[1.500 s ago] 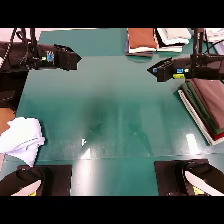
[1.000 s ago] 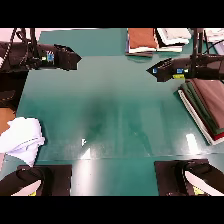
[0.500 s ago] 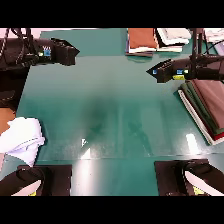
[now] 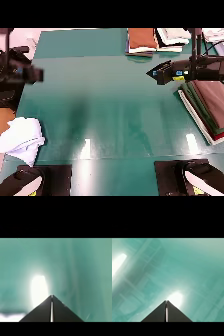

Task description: Fold the shirts.

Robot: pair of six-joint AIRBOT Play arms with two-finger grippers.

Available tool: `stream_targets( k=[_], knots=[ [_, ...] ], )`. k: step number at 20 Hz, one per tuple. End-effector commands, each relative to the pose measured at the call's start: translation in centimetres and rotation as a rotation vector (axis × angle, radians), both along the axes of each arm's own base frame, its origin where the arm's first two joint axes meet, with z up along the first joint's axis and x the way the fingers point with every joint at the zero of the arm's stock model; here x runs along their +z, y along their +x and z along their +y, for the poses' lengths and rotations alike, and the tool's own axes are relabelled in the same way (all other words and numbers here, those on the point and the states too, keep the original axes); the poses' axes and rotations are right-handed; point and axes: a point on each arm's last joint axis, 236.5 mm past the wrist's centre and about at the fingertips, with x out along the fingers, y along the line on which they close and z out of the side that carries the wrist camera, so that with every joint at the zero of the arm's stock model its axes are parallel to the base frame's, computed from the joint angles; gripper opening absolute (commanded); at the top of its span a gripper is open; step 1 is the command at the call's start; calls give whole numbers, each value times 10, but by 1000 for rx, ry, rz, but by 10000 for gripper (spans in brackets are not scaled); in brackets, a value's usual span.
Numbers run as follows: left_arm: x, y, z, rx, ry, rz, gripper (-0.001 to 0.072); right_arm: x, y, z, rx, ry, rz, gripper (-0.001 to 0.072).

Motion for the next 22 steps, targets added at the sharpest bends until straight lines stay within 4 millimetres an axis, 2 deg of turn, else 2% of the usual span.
stream_targets(
  k=[1,2,3,4,5,8,10,13,14,15,16,18,20,22],
  knots=[
    [-76,-58,77,180,102,248,31,-1,-2,0,4,-3,5,17],
    [-103,-75,89,215,108,322,126,-1,-1,0,4,-3,6,18],
    [-132,-91,97,243,110,400,488,-2,-1,0,4,-3,7,17],
    [-156,-105,103,261,111,456,720,-2,-1,0,4,-3,7,18],
    [-177,-114,107,273,110,491,669,-2,-1,0,4,-3,7,18],
    [-219,-129,112,284,104,520,667,-2,-1,0,4,-3,8,18],
    [-230,-128,112,275,103,505,666,-2,-1,0,4,-3,8,18],
    [-230,-126,112,289,97,495,647,-2,-1,0,4,-3,7,18],
    [-229,-126,112,301,92,494,428,-2,-1,0,4,-3,8,18],
    [-223,-122,112,302,90,482,143,-1,-1,0,3,-2,5,18],
    [-214,-115,112,303,86,459,33,1,0,0,-1,0,-3,17],
    [-178,-91,112,301,73,381,28,16,4,0,-6,9,-41,17],
    [-116,-56,93,209,39,249,28,47,6,0,-7,23,-111,17],
    [-34,-23,60,108,16,51,27,84,10,-5,-21,19,-208,18]
  ],
)
